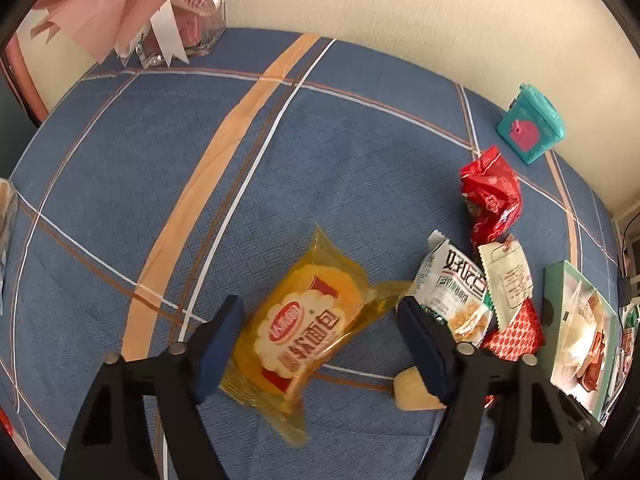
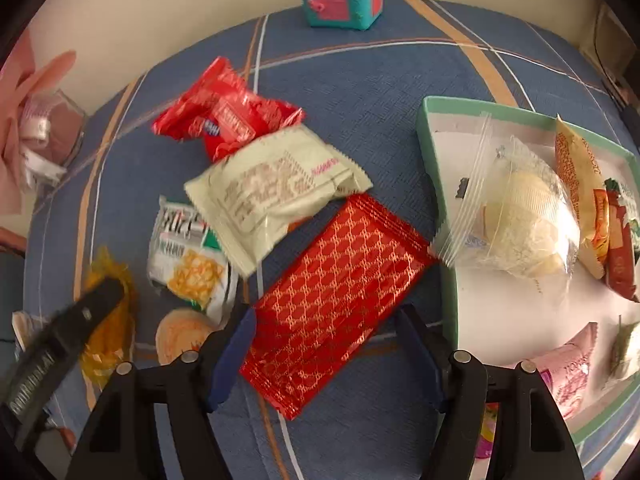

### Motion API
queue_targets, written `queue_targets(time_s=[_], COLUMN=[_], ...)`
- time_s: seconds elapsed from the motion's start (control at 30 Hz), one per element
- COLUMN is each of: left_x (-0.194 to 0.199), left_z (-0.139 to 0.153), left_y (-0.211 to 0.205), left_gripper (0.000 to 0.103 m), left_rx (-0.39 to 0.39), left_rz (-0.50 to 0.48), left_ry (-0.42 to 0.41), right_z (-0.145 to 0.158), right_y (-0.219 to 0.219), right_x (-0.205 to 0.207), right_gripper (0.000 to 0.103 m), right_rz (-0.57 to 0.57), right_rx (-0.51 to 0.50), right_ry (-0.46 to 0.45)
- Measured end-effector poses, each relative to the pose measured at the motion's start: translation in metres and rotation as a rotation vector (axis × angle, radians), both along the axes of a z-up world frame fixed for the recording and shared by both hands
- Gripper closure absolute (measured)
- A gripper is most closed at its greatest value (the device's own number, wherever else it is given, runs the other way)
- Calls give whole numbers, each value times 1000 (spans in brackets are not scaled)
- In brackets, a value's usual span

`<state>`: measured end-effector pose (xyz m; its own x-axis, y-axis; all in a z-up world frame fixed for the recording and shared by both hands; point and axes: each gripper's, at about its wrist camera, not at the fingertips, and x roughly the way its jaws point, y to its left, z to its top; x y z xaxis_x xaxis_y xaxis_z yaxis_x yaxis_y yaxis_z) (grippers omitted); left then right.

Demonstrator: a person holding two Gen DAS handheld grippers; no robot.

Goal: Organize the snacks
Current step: 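Move the left tool to the yellow bread bag while the right tool approaches the red patterned packet, then grasp the yellow bread bag with the left tool while the right tool grasps the red patterned packet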

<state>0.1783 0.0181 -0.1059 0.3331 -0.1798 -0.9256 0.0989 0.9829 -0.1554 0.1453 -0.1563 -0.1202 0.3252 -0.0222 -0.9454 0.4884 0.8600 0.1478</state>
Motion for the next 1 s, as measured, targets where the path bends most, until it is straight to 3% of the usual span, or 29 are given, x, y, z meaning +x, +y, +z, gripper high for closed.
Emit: queue_targets(time_s=[0.27,0.47,0.57,0.7,1.0], left_x=[0,1,0,-1,-17], left_z=[-12,-20,-20,-20,-19], left_y=[-2,-5,-5,-2,-4], left_gripper=[30,30,35,43,57], left_rx=[22,33,37,33,45], left_rz=[0,4,9,15,7], left_ry=[68,96,98,103,110], right_z=[-2,-6,-7,-7,-8], right_y=[-3,10,11,13,19], right_x=[15,35,38,31,-12], right_gripper=[25,20,20,24,46], right_rz=[-30,25,43,63,112], right_rx=[-53,-150,-157,-156,-152], right_ry=[-20,7,8,10,9])
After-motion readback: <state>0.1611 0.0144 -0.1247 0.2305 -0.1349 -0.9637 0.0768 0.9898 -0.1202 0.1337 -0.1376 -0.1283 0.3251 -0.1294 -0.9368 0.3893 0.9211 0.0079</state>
